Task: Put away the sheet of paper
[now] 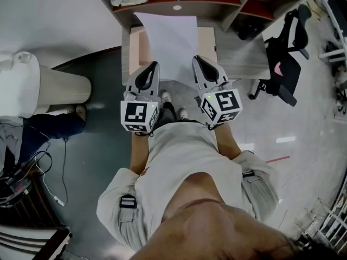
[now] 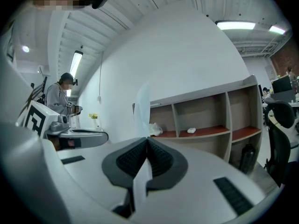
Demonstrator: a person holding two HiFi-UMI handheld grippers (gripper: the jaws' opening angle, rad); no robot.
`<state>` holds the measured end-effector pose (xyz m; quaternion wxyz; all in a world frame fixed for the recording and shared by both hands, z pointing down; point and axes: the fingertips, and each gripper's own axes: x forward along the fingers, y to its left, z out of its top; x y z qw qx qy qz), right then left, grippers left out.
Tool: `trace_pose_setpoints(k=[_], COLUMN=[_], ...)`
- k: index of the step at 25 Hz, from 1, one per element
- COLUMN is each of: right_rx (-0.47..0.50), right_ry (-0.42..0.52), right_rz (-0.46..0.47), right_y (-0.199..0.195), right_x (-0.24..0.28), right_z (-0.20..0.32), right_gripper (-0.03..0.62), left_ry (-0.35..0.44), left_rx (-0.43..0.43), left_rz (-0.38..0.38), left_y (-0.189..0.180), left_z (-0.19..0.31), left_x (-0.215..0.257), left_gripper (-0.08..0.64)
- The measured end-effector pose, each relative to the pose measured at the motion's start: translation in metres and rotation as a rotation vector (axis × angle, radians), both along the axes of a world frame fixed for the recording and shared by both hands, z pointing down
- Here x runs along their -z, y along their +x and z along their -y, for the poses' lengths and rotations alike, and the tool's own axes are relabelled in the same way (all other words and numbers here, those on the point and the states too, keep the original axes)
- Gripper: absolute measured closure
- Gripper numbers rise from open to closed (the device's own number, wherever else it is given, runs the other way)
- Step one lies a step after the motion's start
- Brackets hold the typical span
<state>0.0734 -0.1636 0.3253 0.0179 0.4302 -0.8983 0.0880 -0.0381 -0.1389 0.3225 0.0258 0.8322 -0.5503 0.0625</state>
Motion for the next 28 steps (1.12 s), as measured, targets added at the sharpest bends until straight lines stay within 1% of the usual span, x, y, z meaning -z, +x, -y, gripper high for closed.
trace_pose_setpoints(k=[14,23,28], right_rx=[-0.052,-0.078,-0.095], right_ry=[0.019,-0.002,-0.022], right_rz=[-0.009,-0.037,-0.058], right_y=[-0.021,-0.036,-0.046], right_x=[0.008,0.0,-0.009], right_z=[0.052,0.083,0.094], right_gripper=[0.572,0.572,0.572], left_ry=[0.024,0.003,-0.025], left_rx=[-0.078,-0.109,-0.129], left_rz=[-0.006,-0.03,-0.044], left_y=[-0.014,-0.028,-0.037], left_z=[0.062,0.096,0.11], left_x=[0.009,0.0,-0.013], left_gripper=[0.538,0.538,0.538])
